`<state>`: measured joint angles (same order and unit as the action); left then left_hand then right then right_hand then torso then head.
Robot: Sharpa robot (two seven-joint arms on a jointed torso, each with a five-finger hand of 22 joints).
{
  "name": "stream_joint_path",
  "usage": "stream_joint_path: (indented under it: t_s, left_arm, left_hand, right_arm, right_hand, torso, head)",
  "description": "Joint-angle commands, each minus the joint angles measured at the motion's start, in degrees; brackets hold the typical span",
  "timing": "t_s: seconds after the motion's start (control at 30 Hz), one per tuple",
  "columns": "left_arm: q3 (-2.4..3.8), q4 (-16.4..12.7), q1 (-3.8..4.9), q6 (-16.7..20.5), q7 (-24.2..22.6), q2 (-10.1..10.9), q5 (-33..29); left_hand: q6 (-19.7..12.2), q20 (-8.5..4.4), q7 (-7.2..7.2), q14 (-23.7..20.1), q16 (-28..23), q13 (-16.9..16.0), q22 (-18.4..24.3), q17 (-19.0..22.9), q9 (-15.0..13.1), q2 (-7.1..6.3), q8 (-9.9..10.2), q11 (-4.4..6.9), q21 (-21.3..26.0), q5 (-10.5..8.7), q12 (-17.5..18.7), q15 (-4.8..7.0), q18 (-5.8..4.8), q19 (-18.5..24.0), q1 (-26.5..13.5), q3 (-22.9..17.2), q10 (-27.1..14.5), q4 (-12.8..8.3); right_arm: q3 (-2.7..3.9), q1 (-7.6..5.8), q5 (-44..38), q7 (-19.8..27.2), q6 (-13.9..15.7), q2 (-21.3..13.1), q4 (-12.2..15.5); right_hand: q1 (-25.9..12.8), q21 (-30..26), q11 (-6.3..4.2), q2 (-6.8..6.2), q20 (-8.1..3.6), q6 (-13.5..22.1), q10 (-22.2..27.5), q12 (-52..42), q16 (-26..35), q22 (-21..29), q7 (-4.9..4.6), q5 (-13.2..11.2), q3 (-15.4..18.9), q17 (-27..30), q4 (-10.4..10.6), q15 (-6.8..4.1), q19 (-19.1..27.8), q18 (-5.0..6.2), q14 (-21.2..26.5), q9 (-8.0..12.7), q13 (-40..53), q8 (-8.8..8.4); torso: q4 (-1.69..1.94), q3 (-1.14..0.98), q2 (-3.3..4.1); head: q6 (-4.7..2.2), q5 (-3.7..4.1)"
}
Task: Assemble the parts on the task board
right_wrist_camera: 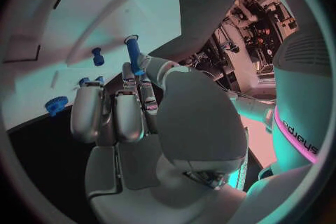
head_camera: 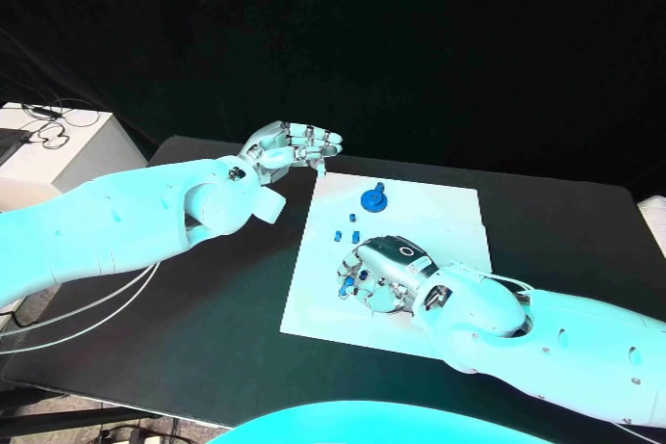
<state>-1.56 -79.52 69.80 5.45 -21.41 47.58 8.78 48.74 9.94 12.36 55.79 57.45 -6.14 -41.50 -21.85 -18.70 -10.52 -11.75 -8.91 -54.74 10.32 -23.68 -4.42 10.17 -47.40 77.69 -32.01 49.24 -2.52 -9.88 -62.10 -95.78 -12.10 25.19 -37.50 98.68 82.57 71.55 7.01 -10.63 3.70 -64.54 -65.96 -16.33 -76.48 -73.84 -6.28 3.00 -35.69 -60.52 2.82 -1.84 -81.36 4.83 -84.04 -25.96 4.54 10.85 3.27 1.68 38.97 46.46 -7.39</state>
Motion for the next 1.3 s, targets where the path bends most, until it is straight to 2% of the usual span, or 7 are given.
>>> stream_joint_path:
  t_s: [0.03, 0.8, 0.93, 1.0, 1.1, 1.2, 1.3]
  left_arm:
    - [0.05, -0.12, 0.03, -0.59, -0.33, -0.05, -0.24]
    - [0.06, -0.26, 0.04, -0.5, -0.28, 0.15, -0.19]
    - [0.06, -0.29, 0.04, -0.47, -0.27, 0.2, -0.18]
    - [0.06, -0.3, 0.04, -0.44, -0.27, 0.23, -0.18]
    - [0.06, -0.31, 0.05, -0.41, -0.27, 0.27, -0.18]
    - [0.06, -0.32, 0.05, -0.4, -0.27, 0.3, -0.18]
    - [0.06, -0.32, 0.05, -0.39, -0.27, 0.34, -0.18]
  left_hand:
    - [-0.16, 0.06, -0.13, -0.23, 0.06, 0.11, 0.11, -0.05, -0.07, 0.05, -0.2, 0.0, 0.2, 0.23, -0.27, -0.11, 0.35, 0.38, -0.15, 0.08, -0.25, -0.02]
    - [-0.19, 0.06, -0.14, -0.25, 0.07, 0.12, 0.12, -0.06, -0.07, 0.09, -0.21, 0.01, 0.21, 0.24, -0.29, -0.1, 0.37, 0.38, -0.08, 0.06, -0.26, -0.04]
    - [-0.19, 0.06, -0.14, -0.25, 0.07, 0.12, 0.12, -0.06, -0.07, 0.09, -0.21, 0.01, 0.21, 0.24, -0.29, -0.1, 0.37, 0.38, -0.08, 0.06, -0.26, -0.04]
    - [-0.19, 0.06, -0.14, -0.25, 0.07, 0.12, 0.12, -0.06, -0.07, 0.09, -0.21, 0.01, 0.21, 0.24, -0.29, -0.1, 0.37, 0.38, -0.08, 0.06, -0.26, -0.04]
    - [-0.19, 0.06, -0.14, -0.25, 0.07, 0.12, 0.12, -0.06, -0.07, 0.09, -0.21, 0.01, 0.21, 0.24, -0.29, -0.1, 0.37, 0.38, -0.08, 0.06, -0.26, -0.04]
    - [-0.19, 0.06, -0.14, -0.25, 0.07, 0.12, 0.12, -0.06, -0.07, 0.09, -0.21, 0.01, 0.21, 0.24, -0.29, -0.1, 0.37, 0.38, -0.08, 0.06, -0.26, -0.04]
    - [-0.19, 0.06, -0.14, -0.25, 0.07, 0.12, 0.12, -0.06, -0.07, 0.09, -0.21, 0.01, 0.21, 0.24, -0.29, -0.1, 0.37, 0.38, -0.08, 0.06, -0.26, -0.04]
  right_arm:
    - [-0.02, 0.14, -0.89, 0.2, -0.61, 0.04, 0.0]
    - [-0.26, 0.66, -2.76, -0.85, -2.94, 0.85, -1.51]
    - [-0.37, 0.73, -2.59, 0.2, -3.16, 1.01, -1.75]
    - [-0.42, 0.75, -2.13, 1.05, -3.14, 1.05, -1.83]
    - [-0.49, 0.77, -1.47, 2.17, -2.72, 0.99, -1.82]
    - [-0.52, 0.78, -0.88, 2.94, -2.04, 0.84, -1.75]
    - [-0.54, 0.78, -0.37, 3.55, -1.2, 0.52, -1.62]
  right_hand:
    - [0.04, -0.09, -4.66, 0.57, 0.09, -0.08, -5.06, -0.16, -0.1, 0.08, -0.42, 0.13, -0.6, 0.05, -0.74, -0.25, -0.31, -0.46, -0.6, -0.05, 2.07, 0.27]
    - [-0.48, -0.81, -4.56, 0.54, 0.13, 0.13, -4.9, 0.19, 0.12, 0.63, -0.52, 0.14, -0.92, 0.5, -1.14, -0.18, 0.06, -0.29, -0.49, -0.21, 2.17, 0.2]
    - [-2.55, -2.11, -3.84, -0.23, 0.54, 2.1, -3.01, 1.93, 0.13, 1.5, -1.06, 0.96, -0.75, 0.48, -1.45, 0.46, 0.82, -0.05, -0.44, -0.1, 1.93, -1.0]
    - [-4.26, -3.15, -3.07, -1.4, 1.0, 3.82, -0.91, 3.54, -0.31, 2.22, -1.63, 1.94, -0.27, -0.23, -1.14, 1.11, 1.4, 0.11, -0.63, 0.24, 1.4, -2.14]
    - [-6.35, -6.39, -1.78, -3.26, 1.99, 5.45, 2.98, 5.95, 0.56, 4.64, -2.32, 3.03, 0.61, 1.68, -0.81, 2.19, 3.13, 0.72, 0.27, 0.61, 0.26, -3.25]
    - [-6.77, -8.86, -1.3, -3.84, 2.52, 6.27, 5.25, 6.82, 1.35, 6.46, -2.59, 3.54, 1.27, 3.29, -0.94, 2.66, 4.47, 1.25, 1.21, 0.83, -0.32, -3.81]
    - [-6.75, -15.15, -0.66, -3.98, 3.31, 8.11, 9.5, 7.4, 4.0, 11.07, -2.9, 4.1, 3.78, 8.5, -1.27, 3.26, 7.82, 2.5, 3.96, 1.39, -0.72, -5.11]
  torso:
    - [-0.02, 0.05, -0.01]
    - [0.0, 0.09, -0.01]
    - [-0.03, 0.08, -0.03]
    - [-0.04, 0.07, -0.05]
    - [-0.05, 0.07, -0.07]
    - [-0.05, 0.06, -0.05]
    - [-0.05, 0.04, -0.05]
  head:
    - [0.09, -0.05]
    - [0.2, -0.04]
    - [0.26, -0.09]
    - [0.28, -0.11]
    - [0.3, -0.12]
    - [0.3, -0.12]
    - [0.3, -0.13]
